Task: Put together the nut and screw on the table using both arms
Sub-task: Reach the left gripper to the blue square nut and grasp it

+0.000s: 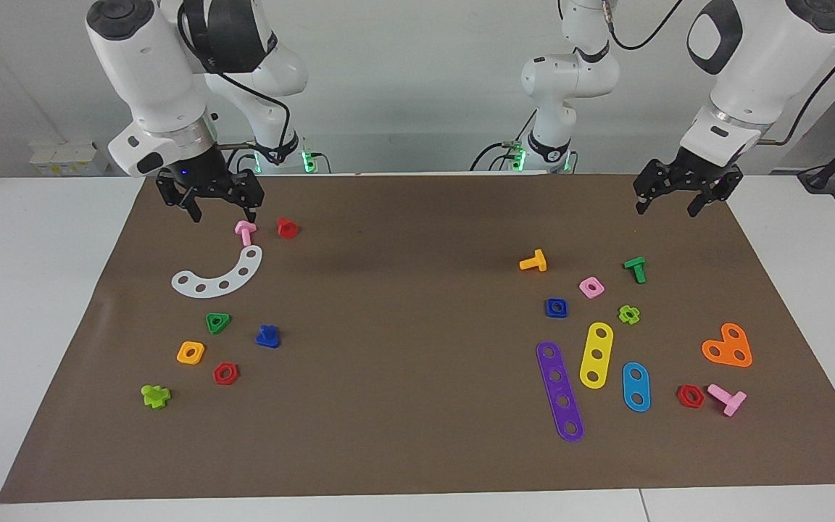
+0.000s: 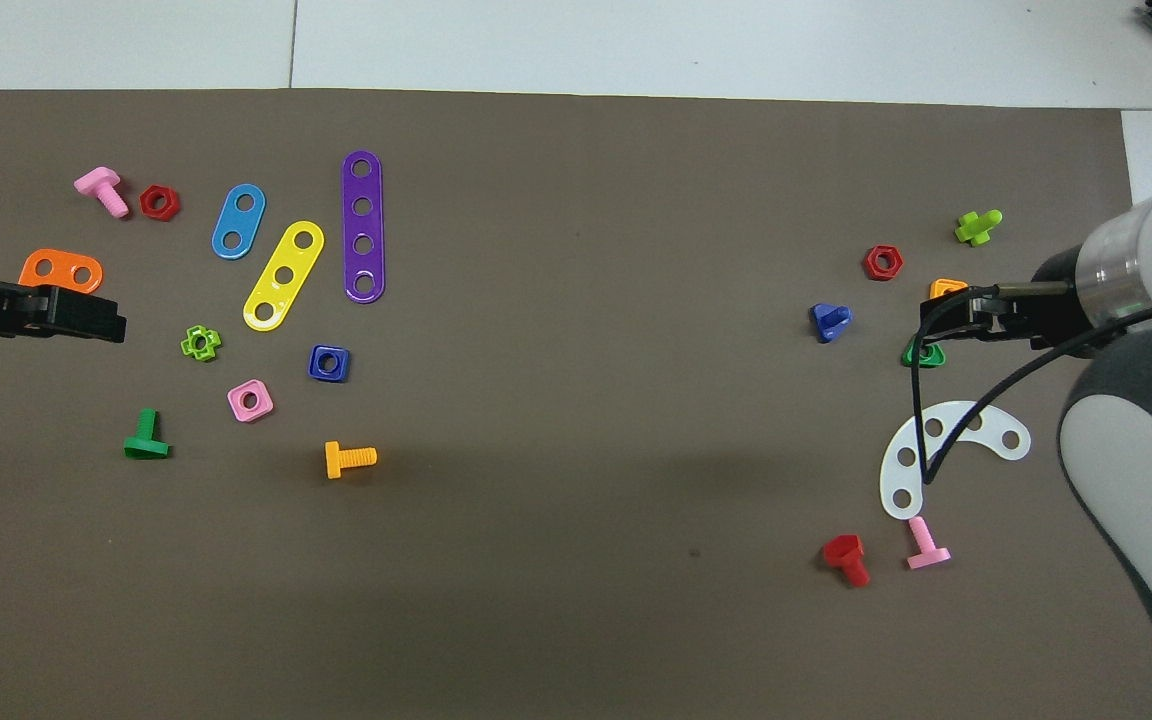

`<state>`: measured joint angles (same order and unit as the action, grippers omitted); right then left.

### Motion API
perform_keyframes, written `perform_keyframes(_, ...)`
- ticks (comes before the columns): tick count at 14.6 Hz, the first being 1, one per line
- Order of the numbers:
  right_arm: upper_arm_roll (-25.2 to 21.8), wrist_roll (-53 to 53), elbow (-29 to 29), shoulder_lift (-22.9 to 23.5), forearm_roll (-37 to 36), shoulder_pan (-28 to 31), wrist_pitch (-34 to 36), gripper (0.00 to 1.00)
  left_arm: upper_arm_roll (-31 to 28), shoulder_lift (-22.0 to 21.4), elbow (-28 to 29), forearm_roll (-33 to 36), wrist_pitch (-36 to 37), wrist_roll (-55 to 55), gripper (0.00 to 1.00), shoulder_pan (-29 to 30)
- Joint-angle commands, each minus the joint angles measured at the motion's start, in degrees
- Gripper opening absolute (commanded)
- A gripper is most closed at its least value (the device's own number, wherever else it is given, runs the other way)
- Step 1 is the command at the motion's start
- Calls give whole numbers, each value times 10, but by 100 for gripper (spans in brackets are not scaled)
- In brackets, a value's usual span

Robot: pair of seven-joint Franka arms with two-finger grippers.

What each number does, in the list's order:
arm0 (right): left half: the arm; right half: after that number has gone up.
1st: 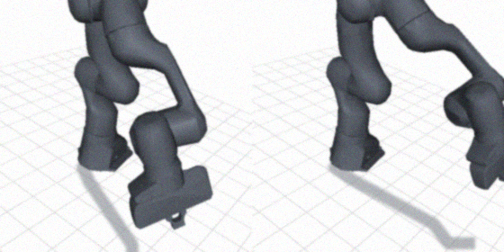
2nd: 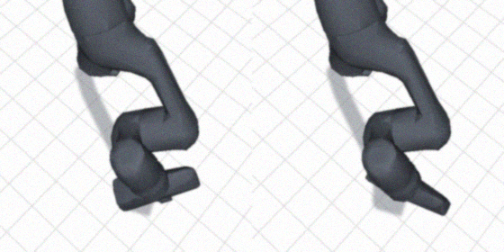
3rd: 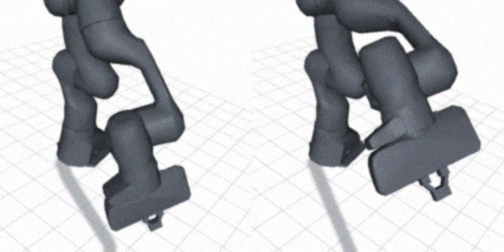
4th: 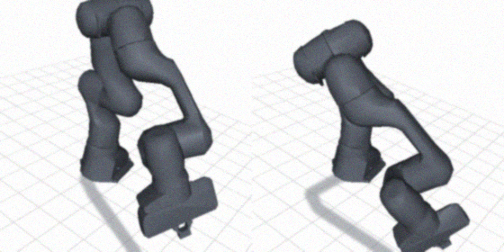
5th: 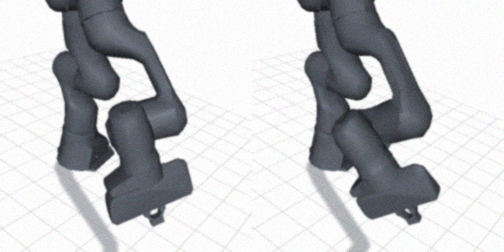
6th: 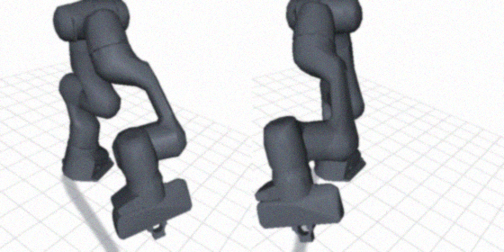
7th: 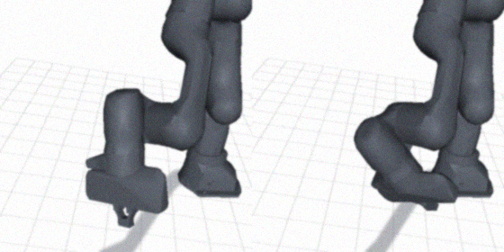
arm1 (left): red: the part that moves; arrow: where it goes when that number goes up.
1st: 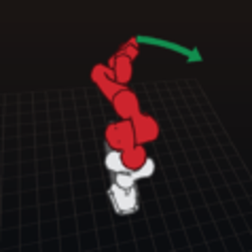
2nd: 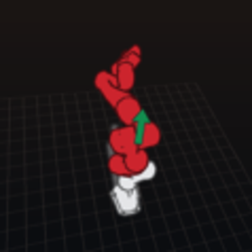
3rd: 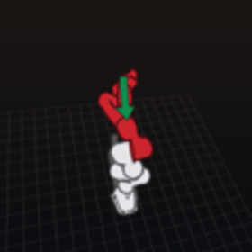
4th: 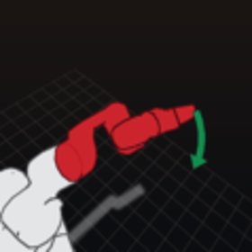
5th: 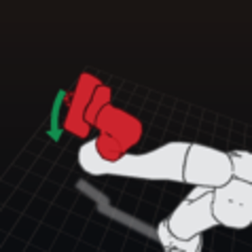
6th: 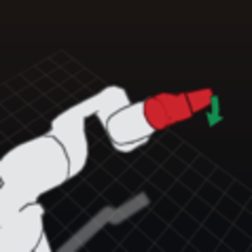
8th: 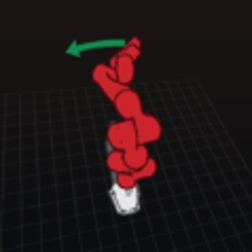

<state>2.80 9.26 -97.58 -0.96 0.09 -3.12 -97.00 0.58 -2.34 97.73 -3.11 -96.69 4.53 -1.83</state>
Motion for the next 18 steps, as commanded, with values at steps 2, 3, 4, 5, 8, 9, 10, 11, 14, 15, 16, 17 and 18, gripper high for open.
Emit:
perform_keyframes(2,4,-6,-17,-14,7,5,-10,100,-1,-5,8,-9,5,-7,100,-2)
perform_keyframes(3,5,-6,-16,-13,7,5,-8,100,-1,-5,9,-9,3,-8,100,-2)
perform_keyframes(4,4,-6,-15,-13,7,6,-5,100,-1,-2,10,-9,0,-8,100,-3)
perform_keyframes(5,5,-9,-13,-12,8,10,-2,100,1,6,10,-8,-2,-8,100,-4)
perform_keyframes(8,4,-15,-13,-13,11,12,6,100,2,40,14,-8,-23,-35,100,-26)
perform_keyframes(9,5,-16,-14,-13,13,13,9,100,2,59,16,-8,-42,-52,100,-41)
perform_keyframes(10,4,-15,-13,-12,16,8,0,100,2,70,25,-8,-64,-69,100,-50)
perform_keyframes(11,5,-13,-10,-10,13,6,-6,98,3,77,39,-8,-94,-75,100,-56)
perform_keyframes(14,5,-12,-10,-1,9,6,-23,96,4,87,123,-9,-232,-74,100,-66)
perform_keyframes(15,5,-12,-10,9,8,6,-30,96,5,90,145,-9,-269,-73,100,-67)
perform_keyframes(16,5,-12,-10,18,8,7,-42,96,5,101,158,-9,-296,-71,100,-76)
perform_keyframes(17,5,-12,-12,30,7,6,-57,96,4,116,165,-9,-321,-70,100,-85)
perform_keyframes(18,5,-12,-13,40,7,6,-71,96,5,130,174,-9,-348,-70,100,-88)
